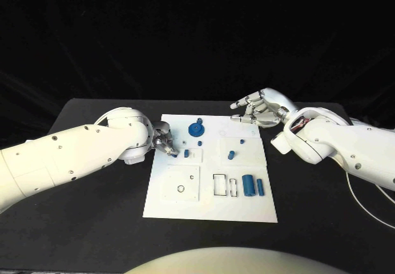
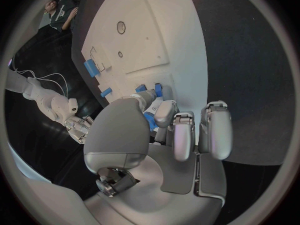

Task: Assemble the parts on the task board

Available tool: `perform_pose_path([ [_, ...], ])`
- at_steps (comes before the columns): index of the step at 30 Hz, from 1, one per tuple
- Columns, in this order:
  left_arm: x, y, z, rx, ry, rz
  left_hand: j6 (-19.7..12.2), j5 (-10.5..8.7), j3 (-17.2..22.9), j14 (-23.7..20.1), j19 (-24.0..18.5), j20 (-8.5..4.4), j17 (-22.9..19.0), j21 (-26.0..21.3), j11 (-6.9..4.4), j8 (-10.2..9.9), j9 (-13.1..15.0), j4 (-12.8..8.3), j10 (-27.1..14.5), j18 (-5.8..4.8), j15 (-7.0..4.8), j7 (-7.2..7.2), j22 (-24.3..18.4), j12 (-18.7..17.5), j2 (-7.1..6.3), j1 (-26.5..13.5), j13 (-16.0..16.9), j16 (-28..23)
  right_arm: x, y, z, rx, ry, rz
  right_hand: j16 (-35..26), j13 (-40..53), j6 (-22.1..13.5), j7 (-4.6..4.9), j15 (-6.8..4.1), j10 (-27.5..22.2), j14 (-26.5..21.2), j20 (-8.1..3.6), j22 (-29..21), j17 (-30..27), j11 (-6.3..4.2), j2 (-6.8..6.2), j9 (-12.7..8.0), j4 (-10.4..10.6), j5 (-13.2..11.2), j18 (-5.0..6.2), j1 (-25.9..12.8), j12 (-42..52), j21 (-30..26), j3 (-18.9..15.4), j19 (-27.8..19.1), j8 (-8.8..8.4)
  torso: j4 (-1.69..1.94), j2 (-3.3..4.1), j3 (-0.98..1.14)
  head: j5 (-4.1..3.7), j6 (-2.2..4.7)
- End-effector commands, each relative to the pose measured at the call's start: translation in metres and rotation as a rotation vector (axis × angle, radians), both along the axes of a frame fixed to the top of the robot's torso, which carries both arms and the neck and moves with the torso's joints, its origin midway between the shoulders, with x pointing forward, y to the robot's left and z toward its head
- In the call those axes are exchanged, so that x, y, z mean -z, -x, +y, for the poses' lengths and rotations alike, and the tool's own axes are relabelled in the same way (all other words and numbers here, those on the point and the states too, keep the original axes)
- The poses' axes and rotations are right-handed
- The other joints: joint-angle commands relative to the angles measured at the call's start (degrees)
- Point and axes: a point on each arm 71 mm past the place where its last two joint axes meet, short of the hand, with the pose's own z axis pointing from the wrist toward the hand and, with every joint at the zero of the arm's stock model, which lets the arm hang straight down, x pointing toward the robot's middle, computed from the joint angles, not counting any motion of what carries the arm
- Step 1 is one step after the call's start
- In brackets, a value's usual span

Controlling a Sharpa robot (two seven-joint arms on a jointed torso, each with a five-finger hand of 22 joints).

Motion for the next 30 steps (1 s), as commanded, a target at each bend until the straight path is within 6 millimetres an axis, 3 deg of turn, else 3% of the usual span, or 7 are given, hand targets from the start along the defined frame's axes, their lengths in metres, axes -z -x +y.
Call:
perform_pose_path([
  [1,0.0046,0.0032,-0.0029,0.019,-0.009,0.035,0.3,-0.08,5.1,5.9,2.0,-0.02,15.1,-0.1,-0.05,0.3,0.1,-4.8,0.4,0.01,-0.04,-0.62,5.9,-0.1,0.29,0.1,0.0,0.2,0.0006,0.0007,0.0013,-0.015,0.003,0.005,-0.4,-0.1,0.5,0.07,0.32,-0.3,3.0,0.07,-0.1,2.4,-0.01,0.76,0.1,0.1,0.2,0.80,0.0,-0.2,-0.3,-0.3,-0.3,0.12,0.02,0.02,-0.02,0.01,-0.02],
  [7,0.0055,0.0025,-0.0051,0.007,-0.002,0.050,0.6,-0.18,5.2,5.9,2.0,-0.01,15.1,-0.1,-0.03,0.3,0.2,-4.5,0.6,0.01,-0.03,-0.62,6.0,0.0,0.24,-0.6,0.2,0.2,0.0007,0.0009,0.0014,-0.016,0.003,0.006,-0.4,-0.2,0.5,0.07,0.32,-0.3,3.0,0.07,-0.1,2.4,-0.01,0.81,0.1,0.2,0.2,0.80,0.0,-0.3,-0.3,-0.4,-0.3,0.12,-0.05,0.02,0.02,0.09,-0.05],
  [12,0.0071,0.0016,-0.0059,-0.007,-0.008,0.068,1.3,1.04,5.0,5.9,2.1,-0.02,15.1,0.0,-0.27,0.1,0.2,-2.8,0.6,-0.03,-0.24,-1.00,6.2,0.0,-0.97,-4.2,0.1,0.2,0.0010,0.0010,0.0015,-0.019,0.005,0.011,-0.4,-0.2,0.5,0.07,0.32,-0.3,3.0,0.07,-0.1,2.3,-0.01,0.82,0.1,0.2,0.2,0.80,0.0,-0.3,-0.3,-0.5,-0.3,0.12,-0.06,0.05,0.01,0.04,-0.13],
  [18,0.0087,0.0005,-0.0068,-0.016,-0.025,0.083,2.2,0.91,4.0,5.9,2.1,-0.21,15.1,0.0,-0.46,0.0,0.2,-1.5,0.7,-0.03,-0.44,-1.18,6.2,0.1,-2.02,-7.2,0.2,0.2,0.0015,0.0013,0.0020,-0.024,0.008,0.018,-0.5,-0.4,0.5,0.07,0.32,-0.4,3.0,0.07,-0.1,2.3,-0.01,0.80,0.1,0.1,0.2,0.80,0.1,-0.5,-0.3,-0.5,-0.3,0.12,-0.03,0.02,0.01,0.00,-0.26],
  [30,0.0096,-0.0017,-0.0067,-0.026,-0.037,0.082,3.1,0.84,2.4,5.9,2.2,-0.37,15.1,0.1,-0.63,-0.1,0.2,-0.4,1.1,-0.06,-0.60,-1.39,6.4,0.5,-2.60,-9.5,0.7,0.2,0.0016,0.0016,0.0020,-0.028,0.009,0.022,-0.5,-0.4,0.5,0.07,0.32,-0.4,3.0,0.07,-0.1,2.3,-0.01,0.80,0.1,0.1,0.1,0.80,0.1,-0.5,-0.3,-0.6,-0.3,0.12,-0.01,0.02,-0.02,-0.04,-0.32],
])
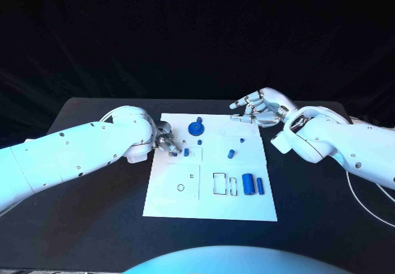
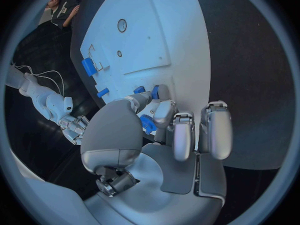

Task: Assemble the parts on the task board

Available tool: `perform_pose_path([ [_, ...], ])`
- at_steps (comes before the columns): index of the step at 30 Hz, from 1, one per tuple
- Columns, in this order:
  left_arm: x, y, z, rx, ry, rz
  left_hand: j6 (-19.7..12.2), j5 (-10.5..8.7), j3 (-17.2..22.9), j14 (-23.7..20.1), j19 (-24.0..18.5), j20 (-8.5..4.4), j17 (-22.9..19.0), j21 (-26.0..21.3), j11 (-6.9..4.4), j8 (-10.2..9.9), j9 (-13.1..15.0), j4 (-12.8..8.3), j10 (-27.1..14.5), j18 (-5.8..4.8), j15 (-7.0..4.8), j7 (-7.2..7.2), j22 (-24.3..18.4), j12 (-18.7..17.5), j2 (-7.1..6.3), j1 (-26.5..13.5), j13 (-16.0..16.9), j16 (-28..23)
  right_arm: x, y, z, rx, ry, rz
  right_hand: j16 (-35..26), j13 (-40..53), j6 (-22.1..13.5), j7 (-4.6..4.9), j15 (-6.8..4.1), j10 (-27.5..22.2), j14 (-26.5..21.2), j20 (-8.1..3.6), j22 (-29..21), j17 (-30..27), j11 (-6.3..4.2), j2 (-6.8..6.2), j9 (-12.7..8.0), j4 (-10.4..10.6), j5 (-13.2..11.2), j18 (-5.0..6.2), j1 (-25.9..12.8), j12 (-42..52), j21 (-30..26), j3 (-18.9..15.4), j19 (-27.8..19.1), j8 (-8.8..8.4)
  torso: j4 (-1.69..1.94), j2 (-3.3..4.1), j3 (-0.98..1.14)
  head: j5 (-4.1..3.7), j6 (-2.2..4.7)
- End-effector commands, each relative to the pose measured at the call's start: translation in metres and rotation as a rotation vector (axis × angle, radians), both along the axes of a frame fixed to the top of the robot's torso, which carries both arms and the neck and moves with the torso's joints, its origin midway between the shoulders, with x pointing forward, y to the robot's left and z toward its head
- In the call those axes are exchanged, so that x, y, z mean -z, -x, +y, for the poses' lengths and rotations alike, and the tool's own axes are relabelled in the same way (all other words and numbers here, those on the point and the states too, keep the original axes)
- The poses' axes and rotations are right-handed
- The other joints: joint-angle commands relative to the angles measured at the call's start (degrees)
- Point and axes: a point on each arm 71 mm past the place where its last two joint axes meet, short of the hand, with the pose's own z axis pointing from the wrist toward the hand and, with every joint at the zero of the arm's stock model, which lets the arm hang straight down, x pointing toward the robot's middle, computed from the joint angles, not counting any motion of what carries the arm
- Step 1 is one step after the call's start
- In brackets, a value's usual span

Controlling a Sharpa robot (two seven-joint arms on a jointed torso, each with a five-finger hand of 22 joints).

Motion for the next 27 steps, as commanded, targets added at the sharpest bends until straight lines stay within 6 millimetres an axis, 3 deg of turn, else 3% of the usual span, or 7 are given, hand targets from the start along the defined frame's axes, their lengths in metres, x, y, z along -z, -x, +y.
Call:
perform_pose_path([
  [1,0.0043,0.0024,-0.0006,0.007,-0.018,0.034,0.4,-0.21,-0.4,6.1,2.2,-0.39,15.1,0.1,-0.09,-0.2,0.1,0.3,0.6,-0.07,-0.42,0.04,6.4,0.3,-0.07,-0.7,0.2,0.2,0.0010,0.0009,0.0015,-0.016,0.005,0.010,-0.3,-0.1,0.5,0.07,0.32,-0.4,3.0,0.07,0.0,2.3,-0.01,0.34,0.1,-0.1,0.1,0.80,0.1,-0.2,-0.3,-0.3,-0.3,0.12,0.02,0.01,-0.04,0.01,0.00],
  [8,0.0041,0.0008,0.0006,-0.002,-0.019,0.023,0.8,-0.23,-1.6,6.1,2.2,-0.47,15.1,0.1,-0.15,-0.3,0.1,1.2,0.8,-0.09,-0.49,-0.02,6.5,0.4,-0.39,-2.1,0.3,0.2,0.0009,0.0010,0.0013,-0.016,0.005,0.010,-0.3,-0.2,0.5,0.08,0.32,-0.5,3.0,0.06,-0.1,2.3,0.01,0.29,0.1,-0.1,0.1,0.81,0.0,-0.3,-0.4,-0.4,-0.3,0.11,0.02,-0.02,-0.04,0.02,0.03],
  [18,0.0034,-0.0019,0.0062,-0.032,-0.012,0.007,1.5,-0.54,-9.1,6.1,2.5,-0.62,15.1,0.5,-0.15,-0.7,0.1,4.4,0.7,-0.22,-0.61,0.03,7.1,0.3,-1.71,-5.1,0.2,0.2,0.0010,0.0008,0.0011,-0.016,0.005,0.010,-0.4,-0.4,0.4,0.08,0.33,-0.6,3.0,0.07,-0.1,2.2,0.02,0.30,0.1,0.1,0.0,0.81,-0.1,-0.5,-0.4,-0.6,-0.4,0.09,-0.06,0.02,-0.08,-0.10,0.18],
  [27,0.0009,-0.0016,0.0094,-0.049,0.022,-0.015,1.8,-0.62,-15.3,6.1,2.6,-0.74,15.1,0.6,-0.27,-0.9,0.4,6.4,0.9,-0.27,-0.72,-0.16,7.4,0.5,-0.78,-4.7,0.4,0.2,0.0018,0.0005,0.0000,-0.018,0.006,0.015,-0.5,-0.5,0.4,0.09,0.34,-0.6,2.9,0.08,-0.3,2.1,0.03,0.31,0.1,0.2,0.0,0.85,-0.3,-0.6,-0.5,-0.8,-0.5,0.08,0.08,-0.03,-0.05,-0.18,0.24],
])
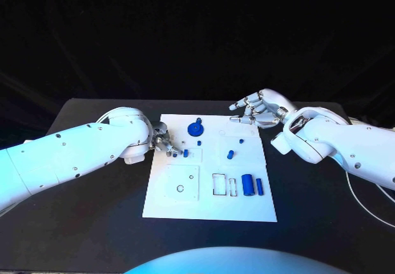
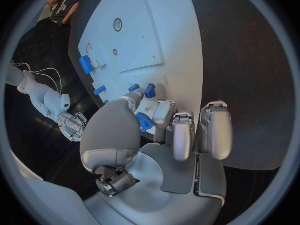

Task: Assemble the parts on the task board

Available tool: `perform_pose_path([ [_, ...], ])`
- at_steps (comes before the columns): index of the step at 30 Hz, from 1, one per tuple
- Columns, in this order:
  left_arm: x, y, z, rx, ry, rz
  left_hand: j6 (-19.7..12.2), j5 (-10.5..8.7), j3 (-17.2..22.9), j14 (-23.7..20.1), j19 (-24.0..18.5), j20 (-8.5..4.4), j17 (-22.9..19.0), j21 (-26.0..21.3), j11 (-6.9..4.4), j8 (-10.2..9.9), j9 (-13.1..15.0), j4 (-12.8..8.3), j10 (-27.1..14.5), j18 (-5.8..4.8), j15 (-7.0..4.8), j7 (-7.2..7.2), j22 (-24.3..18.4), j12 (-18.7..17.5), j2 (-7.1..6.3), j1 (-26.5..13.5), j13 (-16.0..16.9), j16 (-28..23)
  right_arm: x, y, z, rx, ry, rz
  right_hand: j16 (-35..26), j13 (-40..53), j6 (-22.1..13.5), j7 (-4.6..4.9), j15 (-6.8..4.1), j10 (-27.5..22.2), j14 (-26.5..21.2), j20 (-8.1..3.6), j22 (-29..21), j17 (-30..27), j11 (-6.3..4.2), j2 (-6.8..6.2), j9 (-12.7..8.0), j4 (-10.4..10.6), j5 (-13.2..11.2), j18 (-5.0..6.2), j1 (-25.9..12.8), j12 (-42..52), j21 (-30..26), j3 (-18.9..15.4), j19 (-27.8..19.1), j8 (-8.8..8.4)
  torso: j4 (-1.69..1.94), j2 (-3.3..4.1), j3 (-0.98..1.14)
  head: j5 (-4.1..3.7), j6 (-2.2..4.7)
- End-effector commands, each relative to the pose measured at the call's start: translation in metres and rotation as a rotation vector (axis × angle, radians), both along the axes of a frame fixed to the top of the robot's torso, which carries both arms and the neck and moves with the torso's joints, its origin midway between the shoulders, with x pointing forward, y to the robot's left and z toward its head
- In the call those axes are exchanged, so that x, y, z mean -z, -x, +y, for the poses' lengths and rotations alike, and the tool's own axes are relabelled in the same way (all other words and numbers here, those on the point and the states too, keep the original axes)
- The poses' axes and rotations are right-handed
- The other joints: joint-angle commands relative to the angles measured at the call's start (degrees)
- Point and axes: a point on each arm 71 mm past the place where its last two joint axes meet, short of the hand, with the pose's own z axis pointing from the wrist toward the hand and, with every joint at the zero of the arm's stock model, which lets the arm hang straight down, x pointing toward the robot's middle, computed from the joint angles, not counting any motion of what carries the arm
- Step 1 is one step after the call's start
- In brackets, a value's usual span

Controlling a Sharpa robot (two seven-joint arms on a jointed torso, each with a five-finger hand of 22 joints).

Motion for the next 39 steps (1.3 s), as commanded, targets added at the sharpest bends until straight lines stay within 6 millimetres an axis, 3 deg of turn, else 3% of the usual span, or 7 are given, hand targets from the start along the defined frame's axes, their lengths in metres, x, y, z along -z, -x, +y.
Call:
perform_pose_path([
  [1,0.000,0.000,0.000,-0.017,0.024,-0.014,0.4,-0.08,-0.5,6.0,2.7,-0.41,15.1,0.4,-0.08,0.0,0.1,0.1,0.3,-0.27,-0.40,0.05,7.4,0.2,0.65,0.2,0.1,0.2,0.001,0.001,0.001,-0.017,0.003,0.011,-0.3,0.0,0.4,0.09,0.34,-0.4,2.9,0.07,0.0,2.1,-0.17,0.31,0.1,0.0,0.0,0.85,-0.3,-0.3,-0.3,-0.3,-0.5,0.08,0.05,0.01,-0.01,0.00,0.05],
  [13,-0.010,-0.002,0.004,-0.065,0.238,-0.099,-0.3,0.17,-4.1,6.0,1.9,-0.36,15.1,-1.3,0.08,-0.5,0.1,0.5,-0.8,0.21,-0.30,0.25,5.5,-1.4,1.98,0.6,-1.6,0.2,0.005,0.001,0.001,-0.014,0.005,0.019,-0.3,-0.1,0.4,0.10,0.35,-0.4,2.9,0.08,-0.1,2.0,-0.17,0.41,0.1,0.1,0.2,0.85,-0.4,-0.3,-0.3,-0.4,-0.5,0.07,0.03,-0.03,0.05,-0.12,0.18],
  [17,-0.017,-0.006,0.006,-0.096,0.434,-0.138,-4.7,0.34,-6.0,5.7,-2.7,0.53,14.1,-10.2,1.66,-2.1,-0.4,0.5,-9.4,2.43,0.90,1.99,-3.9,-11.9,2.89,2.1,-12.7,-0.6,0.005,0.001,0.000,-0.012,0.005,0.020,-0.3,-0.1,0.4,0.10,0.35,-0.4,2.9,0.08,-0.1,2.0,-0.17,0.42,0.1,0.1,0.2,0.85,-0.4,-0.3,-0.3,-0.4,-0.5,0.07,0.11,-0.02,0.07,-0.30,0.30],
  [23,-0.025,-0.009,0.007,-0.059,0.512,-0.240,-11.5,0.43,-9.4,-5.0,-17.4,3.64,-6.1,-39.4,5.42,-4.2,-3.1,0.6,-22.5,7.94,4.26,5.71,-31.4,-22.4,3.17,5.8,-23.3,-19.9,0.005,0.001,0.000,-0.010,0.006,0.020,-0.3,-0.1,0.4,0.10,0.35,-0.4,2.9,0.08,-0.1,2.1,-0.16,0.44,0.1,0.2,0.2,0.85,-0.4,-0.4,-0.3,-0.5,-0.5,0.07,0.02,0.04,0.03,-0.32,0.42],
  [28,-0.030,-0.010,-0.006,0.062,0.487,-0.333,-13.3,0.48,-7.9,-11.1,-18.1,4.71,-16.8,-44.9,6.16,-4.2,-4.8,-2.3,-25.9,8.16,5.03,6.78,-35.4,-24.4,3.44,15.5,-25.9,-31.0,0.005,0.001,-0.001,-0.006,0.004,0.016,-0.3,-0.2,0.4,0.10,0.35,-0.4,2.9,0.08,-0.1,2.0,-0.16,0.45,0.1,0.2,0.3,0.85,-0.4,-0.4,-0.3,-0.5,-0.5,0.07,0.01,0.04,0.03,-0.36,0.59],
  [33,-0.032,-0.006,-0.032,0.244,0.493,-0.424,-14.8,-0.64,-0.1,-18.7,-19.2,5.55,-27.4,-49.4,8.14,-10.2,-11.9,-7.1,-31.0,8.20,6.68,8.78,-38.4,-35.6,2.43,27.7,-35.7,-42.1,0.004,0.000,0.000,0.004,0.000,0.006,-0.4,-0.2,0.4,0.10,0.35,-0.5,2.9,0.09,-0.1,2.0,-0.18,0.59,0.1,0.2,0.4,0.86,-0.3,-0.5,-0.4,-0.5,-0.5,0.06,-0.04,0.09,-0.07,-0.69,0.90],
  [39,-0.025,-0.002,-0.057,0.407,0.434,-0.486,-9.3,-0.80,4.0,-14.9,-16.7,5.28,-28.1,-48.2,8.20,-17.7,-21.5,-9.9,-26.9,8.10,5.96,8.08,-37.6,-44.2,-0.91,29.3,-47.1,-39.5,0.004,0.000,0.002,0.005,-0.004,0.000,-0.5,-0.4,0.4,0.10,0.34,-0.5,2.9,0.09,-0.2,2.0,-0.19,0.80,0.0,0.2,0.6,0.88,-0.1,-0.6,-0.4,-0.5,-0.5,0.05,-0.12,0.13,0.01,-0.76,1.22],
])
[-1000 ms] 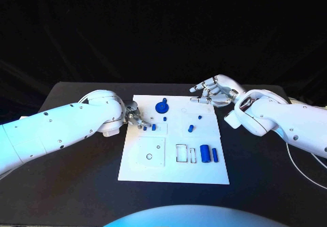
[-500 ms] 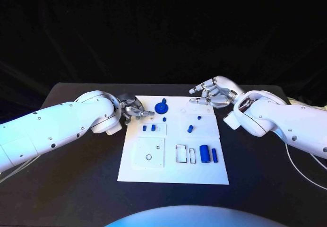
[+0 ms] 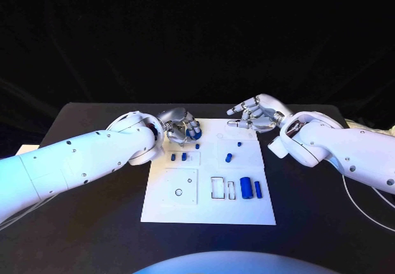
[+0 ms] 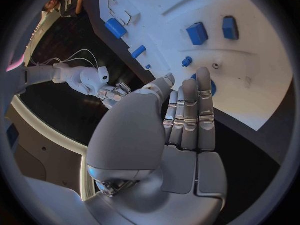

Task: Assemble the parts on the task board

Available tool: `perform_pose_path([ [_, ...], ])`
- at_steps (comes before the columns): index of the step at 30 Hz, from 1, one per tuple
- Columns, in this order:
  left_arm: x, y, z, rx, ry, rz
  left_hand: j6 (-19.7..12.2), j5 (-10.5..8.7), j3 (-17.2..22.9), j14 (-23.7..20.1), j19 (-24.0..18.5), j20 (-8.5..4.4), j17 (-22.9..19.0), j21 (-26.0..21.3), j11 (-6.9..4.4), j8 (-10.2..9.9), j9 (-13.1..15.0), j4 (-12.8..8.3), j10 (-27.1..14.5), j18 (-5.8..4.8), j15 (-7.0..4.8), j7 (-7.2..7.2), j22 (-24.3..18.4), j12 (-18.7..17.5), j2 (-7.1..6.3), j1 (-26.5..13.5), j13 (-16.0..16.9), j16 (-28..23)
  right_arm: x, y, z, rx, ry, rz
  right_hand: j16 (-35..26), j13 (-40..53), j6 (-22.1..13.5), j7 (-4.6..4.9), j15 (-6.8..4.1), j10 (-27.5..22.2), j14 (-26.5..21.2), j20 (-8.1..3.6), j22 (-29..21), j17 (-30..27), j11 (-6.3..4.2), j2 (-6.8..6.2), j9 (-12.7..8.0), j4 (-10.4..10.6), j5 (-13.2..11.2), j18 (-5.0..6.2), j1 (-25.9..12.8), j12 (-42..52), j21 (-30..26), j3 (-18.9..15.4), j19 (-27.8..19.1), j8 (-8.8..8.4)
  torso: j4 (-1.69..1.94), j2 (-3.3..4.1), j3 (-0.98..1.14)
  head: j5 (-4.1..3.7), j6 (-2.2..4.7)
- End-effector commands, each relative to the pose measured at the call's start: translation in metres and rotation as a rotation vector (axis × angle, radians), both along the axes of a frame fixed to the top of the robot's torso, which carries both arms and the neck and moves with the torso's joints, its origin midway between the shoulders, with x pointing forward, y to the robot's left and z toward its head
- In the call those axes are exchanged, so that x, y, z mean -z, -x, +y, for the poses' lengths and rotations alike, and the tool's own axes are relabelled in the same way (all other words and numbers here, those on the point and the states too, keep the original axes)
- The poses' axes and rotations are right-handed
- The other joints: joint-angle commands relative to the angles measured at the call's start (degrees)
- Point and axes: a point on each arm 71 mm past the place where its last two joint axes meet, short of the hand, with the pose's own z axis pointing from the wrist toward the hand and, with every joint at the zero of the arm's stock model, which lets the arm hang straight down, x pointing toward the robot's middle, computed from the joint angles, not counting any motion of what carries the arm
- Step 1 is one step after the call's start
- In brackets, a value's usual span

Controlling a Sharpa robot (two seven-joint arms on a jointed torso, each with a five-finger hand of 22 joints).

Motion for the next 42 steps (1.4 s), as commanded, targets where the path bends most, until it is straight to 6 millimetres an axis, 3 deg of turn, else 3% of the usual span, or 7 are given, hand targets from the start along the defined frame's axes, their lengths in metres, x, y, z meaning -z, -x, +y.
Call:
perform_pose_path([
  [1,-0.002,0.003,-0.011,0.129,-0.060,-0.152,2.2,-0.28,0.9,6.3,3.1,-0.23,5.1,1.9,-0.18,-2.3,-3.0,-0.7,1.9,0.64,-0.20,-0.35,1.0,-2.3,-0.85,-0.6,-3.6,7.3,0.000,0.000,0.001,0.000,-0.004,-0.010,-0.2,-0.1,0.4,0.10,0.34,-0.3,2.9,-0.12,-0.1,1.9,0.02,0.49,0.0,0.0,0.3,0.88,0.2,-0.4,-0.2,-0.3,-0.3,0.05,-0.09,0.06,0.03,-0.09,0.18],
  [4,0.004,0.001,-0.016,0.144,-0.111,-0.165,4.4,-0.23,1.8,13.1,6.8,-0.41,14.7,4.3,-0.32,-3.9,-5.4,-0.8,3.3,0.60,-0.33,-0.56,2.3,-4.1,-1.26,-1.8,-6.6,18.3,-0.001,0.000,0.002,-0.002,-0.005,-0.010,-0.2,-0.2,0.4,0.10,0.34,-0.4,2.9,-0.13,-0.1,1.9,0.02,0.55,0.0,0.0,0.3,0.87,0.2,-0.5,-0.2,-0.3,-0.3,0.05,-0.02,0.05,0.04,-0.19,0.15],
  [6,0.008,0.001,-0.018,0.151,-0.141,-0.177,5.4,-0.51,1.8,15.6,9.8,-0.41,19.2,9.6,-0.38,-4.5,-6.3,-0.6,3.8,-0.35,-0.28,-0.62,7.2,-4.9,-1.54,-2.8,-7.8,22.9,-0.001,0.000,0.002,-0.003,-0.006,-0.010,-0.2,-0.2,0.4,0.10,0.34,-0.4,2.9,-0.13,-0.1,1.9,0.02,0.56,0.0,0.0,0.3,0.87,0.2,-0.5,-0.2,-0.3,-0.3,0.05,0.10,-0.03,0.06,-0.24,0.19],
  [11,0.014,0.000,-0.023,0.158,-0.203,-0.178,6.9,-1.85,0.3,18.6,14.5,-0.65,24.3,19.4,-0.59,-5.8,-7.9,-0.1,5.3,-2.06,-0.59,-0.86,16.4,-6.0,-1.92,-4.6,-10.0,28.3,-0.001,0.001,0.003,-0.011,-0.007,-0.011,-0.2,-0.3,0.4,0.10,0.33,-0.4,2.9,-0.13,-0.1,2.0,0.02,0.62,0.0,0.0,0.4,0.88,0.3,-0.6,-0.2,-0.3,-0.3,0.05,0.10,-0.03,0.03,-0.33,0.13],
  [17,0.019,-0.003,-0.028,0.144,-0.252,-0.194,8.2,-1.82,-0.1,19.2,15.7,-0.85,24.7,22.0,-0.84,-6.4,-9.0,-0.4,5.8,-2.52,-0.82,-1.20,18.9,-7.1,-1.42,-4.5,-11.5,29.2,-0.001,0.001,0.005,-0.016,-0.009,-0.012,-0.2,-0.2,0.4,0.10,0.33,-0.4,2.9,-0.13,0.0,2.0,0.02,0.65,0.0,0.0,0.5,0.86,0.3,-0.4,-0.2,-0.3,-0.3,0.05,-0.04,0.02,0.05,-0.09,0.00],
  [28,0.026,-0.003,-0.031,0.126,-0.295,-0.181,10.5,-1.62,1.0,19.8,17.1,-1.27,24.6,25.9,-1.40,-6.9,-10.1,-1.1,9.1,-3.25,-1.34,-1.58,22.8,-7.3,-0.24,-3.4,-12.9,29.8,-0.001,0.001,0.004,-0.015,-0.008,-0.013,-0.2,-0.2,0.4,0.10,0.33,-0.4,2.9,-0.13,0.0,2.0,0.02,0.65,0.0,0.0,0.5,0.86,0.3,-0.4,-0.2,-0.3,-0.3,0.05,0.12,-0.07,0.06,-0.32,-0.36],
  [42,0.029,-0.004,-0.030,0.106,-0.330,-0.158,12.2,-1.66,2.6,19.9,17.4,-1.73,24.2,27.4,-1.97,-7.3,-10.9,-1.8,11.5,-3.55,-1.80,-1.94,24.5,-7.2,0.53,-3.2,-13.4,29.9,-0.001,0.001,0.004,-0.016,-0.007,-0.011,-0.2,-0.2,0.4,0.10,0.33,-0.3,2.9,-0.13,0.0,2.0,0.02,0.70,0.0,0.0,0.6,0.86,0.4,-0.3,-0.2,-0.3,-0.3,0.05,0.12,-0.13,0.03,-0.34,-0.46],
])
